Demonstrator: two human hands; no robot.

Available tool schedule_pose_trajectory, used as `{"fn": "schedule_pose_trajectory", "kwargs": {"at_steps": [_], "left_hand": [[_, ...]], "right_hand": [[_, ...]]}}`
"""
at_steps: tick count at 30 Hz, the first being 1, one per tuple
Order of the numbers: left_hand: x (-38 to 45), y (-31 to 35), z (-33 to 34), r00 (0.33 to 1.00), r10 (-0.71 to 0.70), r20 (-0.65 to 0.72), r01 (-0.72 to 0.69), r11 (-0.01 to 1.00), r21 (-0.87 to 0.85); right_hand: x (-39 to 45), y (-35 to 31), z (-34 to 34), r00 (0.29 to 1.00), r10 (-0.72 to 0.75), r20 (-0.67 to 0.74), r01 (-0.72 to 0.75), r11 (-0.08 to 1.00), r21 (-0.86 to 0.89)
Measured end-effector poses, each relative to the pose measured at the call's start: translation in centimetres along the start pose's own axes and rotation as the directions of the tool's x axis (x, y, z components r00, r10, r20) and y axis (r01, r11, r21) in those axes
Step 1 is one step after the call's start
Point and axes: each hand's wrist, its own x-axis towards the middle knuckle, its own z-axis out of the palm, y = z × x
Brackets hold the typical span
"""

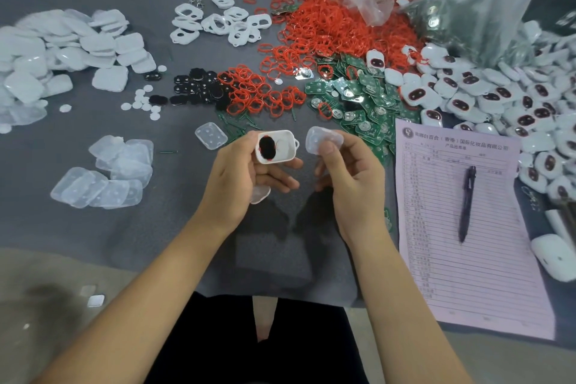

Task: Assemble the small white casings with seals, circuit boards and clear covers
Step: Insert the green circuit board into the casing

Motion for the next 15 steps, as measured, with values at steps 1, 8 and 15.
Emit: {"fn": "schedule_pose_trajectory", "kwargs": {"at_steps": [1,8,15], "left_hand": [[0.0,0.0,0.0,1.0,-0.004,-0.001,0.004,1.0,0.002],[-0.5,-0.1,0.6,0.998,-0.006,0.055,0.003,0.999,0.051],[-0.9,0.0,0.7,0.999,0.019,0.032,-0.023,0.992,0.127]], "right_hand": [[-0.1,-0.1,0.0,1.0,-0.004,0.007,0.004,1.0,0.002],[-0.8,-1.0,0.3,0.956,-0.258,0.136,0.282,0.938,-0.201],[-1.5,-0.7,0.7,0.947,-0.304,0.105,0.322,0.904,-0.281]]}}
